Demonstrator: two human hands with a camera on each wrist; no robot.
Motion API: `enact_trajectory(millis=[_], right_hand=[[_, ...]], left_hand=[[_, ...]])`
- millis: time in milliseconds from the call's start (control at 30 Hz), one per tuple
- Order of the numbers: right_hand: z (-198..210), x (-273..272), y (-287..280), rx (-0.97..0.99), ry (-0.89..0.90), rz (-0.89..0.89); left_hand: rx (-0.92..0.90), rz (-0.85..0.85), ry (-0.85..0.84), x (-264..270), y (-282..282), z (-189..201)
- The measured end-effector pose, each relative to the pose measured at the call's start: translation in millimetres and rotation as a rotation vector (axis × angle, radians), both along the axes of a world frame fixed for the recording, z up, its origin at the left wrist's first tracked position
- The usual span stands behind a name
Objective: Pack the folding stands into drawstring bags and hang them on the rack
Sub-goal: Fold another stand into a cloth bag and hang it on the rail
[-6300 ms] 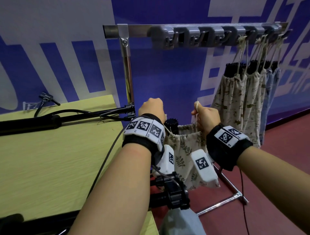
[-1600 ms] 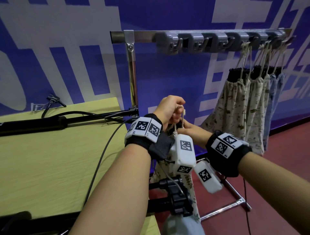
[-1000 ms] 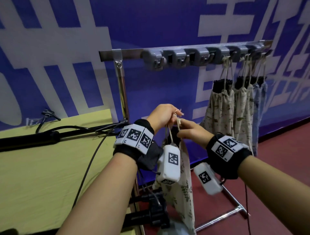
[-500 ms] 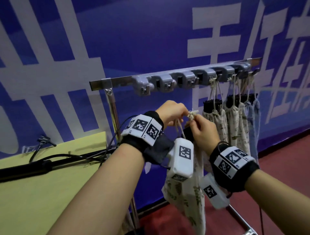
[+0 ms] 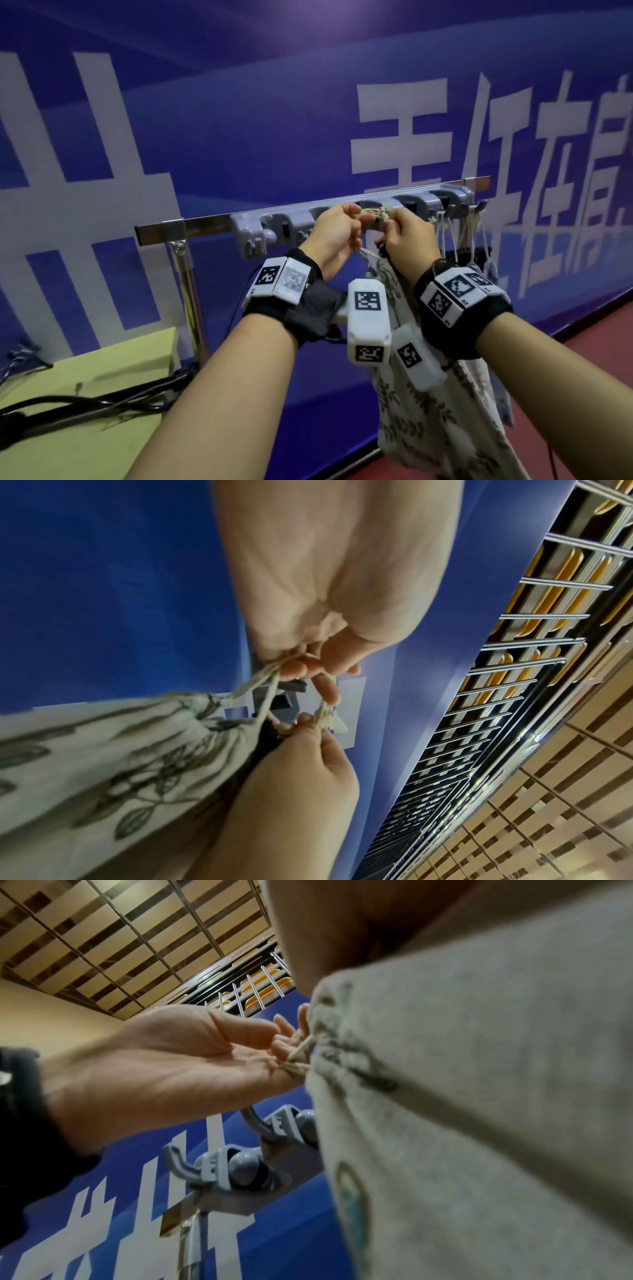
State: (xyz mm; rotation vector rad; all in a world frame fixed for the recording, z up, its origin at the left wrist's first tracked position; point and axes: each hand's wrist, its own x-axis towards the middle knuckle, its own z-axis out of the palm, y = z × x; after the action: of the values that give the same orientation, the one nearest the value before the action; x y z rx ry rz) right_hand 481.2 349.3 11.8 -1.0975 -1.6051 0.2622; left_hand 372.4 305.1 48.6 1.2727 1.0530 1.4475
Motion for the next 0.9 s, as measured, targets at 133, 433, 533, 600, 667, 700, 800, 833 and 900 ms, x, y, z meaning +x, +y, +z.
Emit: enact_trajectory(millis=[133,433,533,600,667,700,800,833,900], right_hand=[[13.7,-8.0,13.9,-0.032,-0.081,-0.059],[-25.4,-23.8,20.1,-0.135,-0.067,0.058],[-37.4,-19.8,25.3,-0.210,0.054,0.159],[-47.0,-16.6,24.2,-0.254,0.144,0.186],[-59.1,-16.1,19.0,-0.296,0.263,0.196],[-65.8,-17.2,15.2,-0.315,0.319,0.193],[-86.6,-20.7,5.7,-0.398,0.389,0.104],[-92.2,-21.1,3.3,-0.422,0.401,0.081],[-99.0,-21.4,-0.3,-0.435,0.436,0.058]], left_hand=[[0.032,0.064,0.034,0.3,10.2,5.2],[-0.071,0.082,0.375,-13.6,16.2,-31.0],[-0.114,0.089,0.467,-23.0,10.8,-37.1],[-0.140,0.111,0.490,-33.6,6.8,-42.6],[-0.177,0.115,0.494,-44.1,1.3,-48.7],[-0.197,0.114,0.497,-48.8,-2.1,-52.1],[-0.242,0.114,0.512,-61.6,-12.3,-62.6],[-0.258,0.114,0.515,-65.0,-15.3,-65.9],[-0.285,0.114,0.524,-70.4,-21.8,-71.7]])
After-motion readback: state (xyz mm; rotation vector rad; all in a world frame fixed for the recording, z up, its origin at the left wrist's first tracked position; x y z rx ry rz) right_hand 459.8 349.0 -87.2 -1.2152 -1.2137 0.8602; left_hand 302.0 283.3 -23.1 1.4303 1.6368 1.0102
